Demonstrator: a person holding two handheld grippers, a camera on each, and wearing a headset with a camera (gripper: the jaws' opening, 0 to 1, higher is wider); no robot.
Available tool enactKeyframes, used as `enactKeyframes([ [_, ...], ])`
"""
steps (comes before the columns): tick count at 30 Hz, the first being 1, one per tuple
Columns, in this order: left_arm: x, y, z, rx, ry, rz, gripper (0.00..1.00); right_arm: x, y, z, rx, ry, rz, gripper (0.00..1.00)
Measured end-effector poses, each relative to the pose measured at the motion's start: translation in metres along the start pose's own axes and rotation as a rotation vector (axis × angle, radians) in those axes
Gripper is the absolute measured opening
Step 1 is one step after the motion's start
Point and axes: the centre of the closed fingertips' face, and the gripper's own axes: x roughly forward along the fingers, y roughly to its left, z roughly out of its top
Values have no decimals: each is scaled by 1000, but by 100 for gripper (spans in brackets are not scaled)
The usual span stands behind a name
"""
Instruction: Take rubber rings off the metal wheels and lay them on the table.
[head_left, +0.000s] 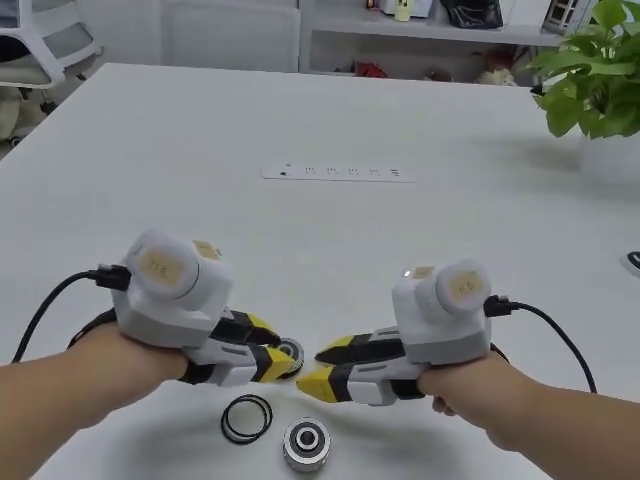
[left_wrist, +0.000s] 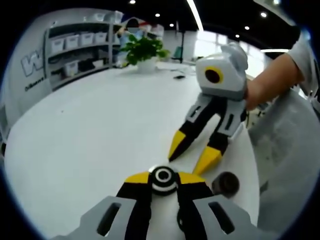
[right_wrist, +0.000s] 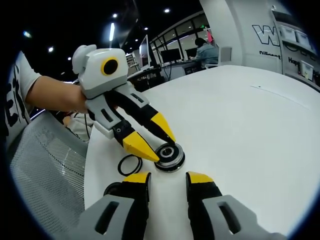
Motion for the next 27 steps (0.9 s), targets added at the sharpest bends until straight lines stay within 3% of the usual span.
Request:
enactKeyframes([
  [7,2,-3,-1,45,17,1,17,1,-3,3,-2,-8,-9,25],
  [8,4,-2,5,67,-16,10,17,1,-3,3,-1,-9,-9,25],
  [10,1,-4,2,53,5,10,17,2,-3,4,-3,-11,-10,25],
  [27,1,-1,0,52,0,32,14,15,1,11,-51,-16,-25,26],
])
